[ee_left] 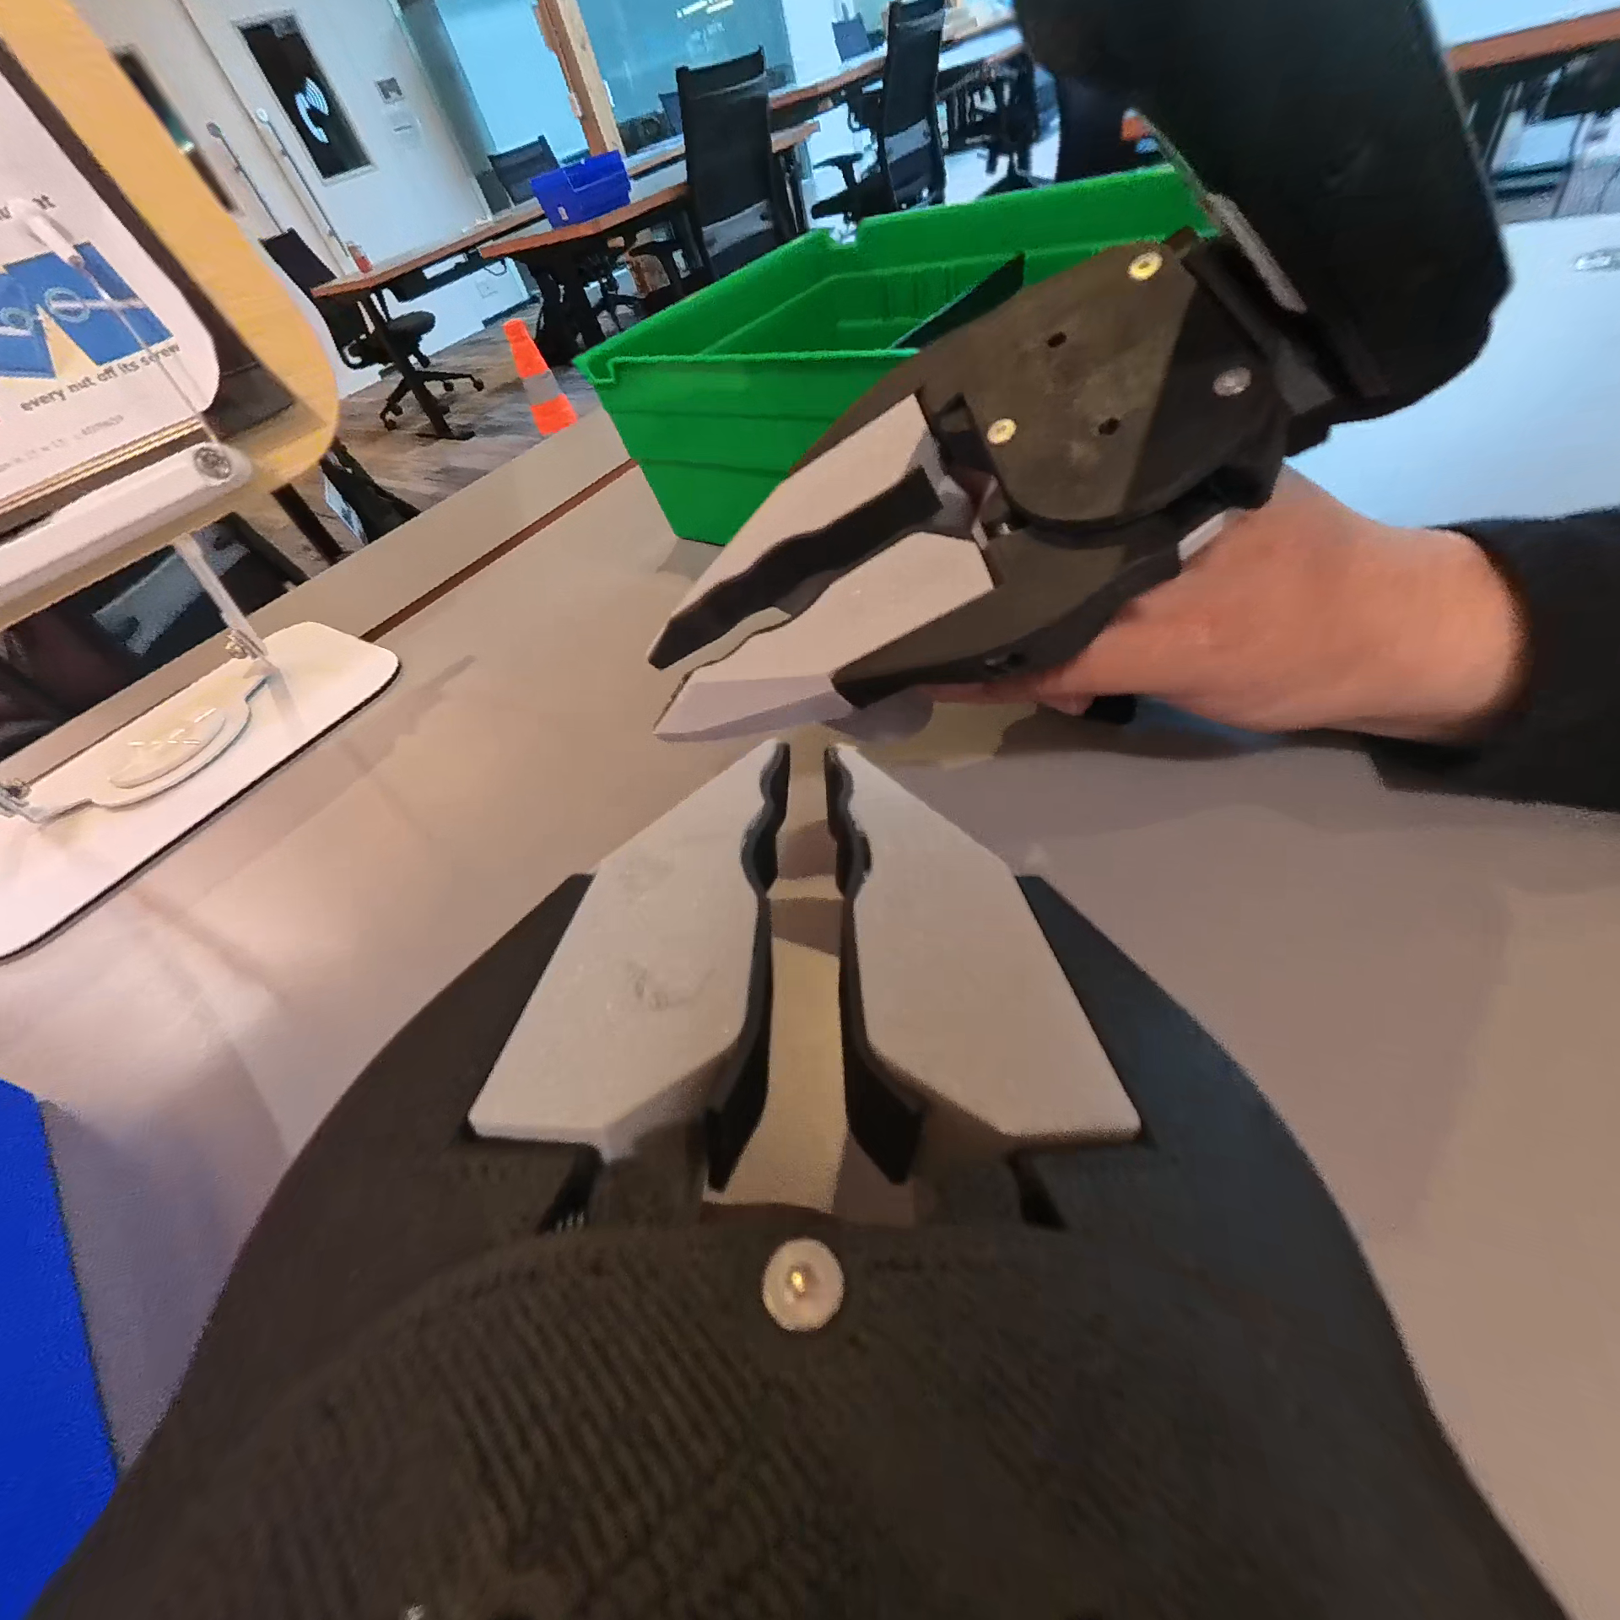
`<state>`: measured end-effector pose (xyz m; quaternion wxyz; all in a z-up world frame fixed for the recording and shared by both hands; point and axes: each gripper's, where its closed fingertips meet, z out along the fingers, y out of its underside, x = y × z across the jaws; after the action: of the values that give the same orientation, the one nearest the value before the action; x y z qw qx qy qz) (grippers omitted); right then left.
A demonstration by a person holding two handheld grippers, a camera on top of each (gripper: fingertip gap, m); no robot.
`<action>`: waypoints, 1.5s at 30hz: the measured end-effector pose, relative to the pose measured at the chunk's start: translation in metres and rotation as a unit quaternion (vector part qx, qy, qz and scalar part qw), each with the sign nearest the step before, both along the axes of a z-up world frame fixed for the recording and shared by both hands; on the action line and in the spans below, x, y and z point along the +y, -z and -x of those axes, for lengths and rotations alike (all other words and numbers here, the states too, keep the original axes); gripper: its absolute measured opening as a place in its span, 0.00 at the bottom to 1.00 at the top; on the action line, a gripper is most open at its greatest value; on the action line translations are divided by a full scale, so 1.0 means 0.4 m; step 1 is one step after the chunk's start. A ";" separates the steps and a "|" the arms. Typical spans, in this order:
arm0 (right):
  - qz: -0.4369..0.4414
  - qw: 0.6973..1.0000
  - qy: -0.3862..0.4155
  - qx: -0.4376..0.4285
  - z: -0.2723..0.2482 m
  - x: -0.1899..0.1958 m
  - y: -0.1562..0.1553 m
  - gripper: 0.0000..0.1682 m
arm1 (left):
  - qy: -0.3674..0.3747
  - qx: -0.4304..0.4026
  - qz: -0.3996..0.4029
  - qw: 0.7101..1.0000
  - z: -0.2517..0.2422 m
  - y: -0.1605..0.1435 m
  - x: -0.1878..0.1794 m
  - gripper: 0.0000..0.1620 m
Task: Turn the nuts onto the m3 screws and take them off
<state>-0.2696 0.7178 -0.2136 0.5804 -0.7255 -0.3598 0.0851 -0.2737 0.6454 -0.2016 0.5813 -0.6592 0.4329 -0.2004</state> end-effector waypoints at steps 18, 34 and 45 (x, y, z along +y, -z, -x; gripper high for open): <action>-0.006 1.000 0.003 -0.019 -0.003 0.002 0.006 0.13 | -0.033 -0.007 -0.012 0.999 0.025 -0.010 0.009 0.07; -0.006 1.000 -0.010 -0.020 0.014 -0.006 0.007 0.12 | -0.196 -0.098 0.052 0.974 0.636 -0.187 -0.035 0.11; 0.040 0.997 -0.040 0.054 0.031 -0.022 -0.011 0.13 | -0.195 -0.066 0.110 0.972 0.740 -0.104 0.055 0.13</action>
<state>-0.2821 0.7091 -0.2092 0.5655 -0.7274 -0.3535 0.1615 -0.5697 0.6674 -0.1599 0.5607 -0.7759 0.2319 -0.1726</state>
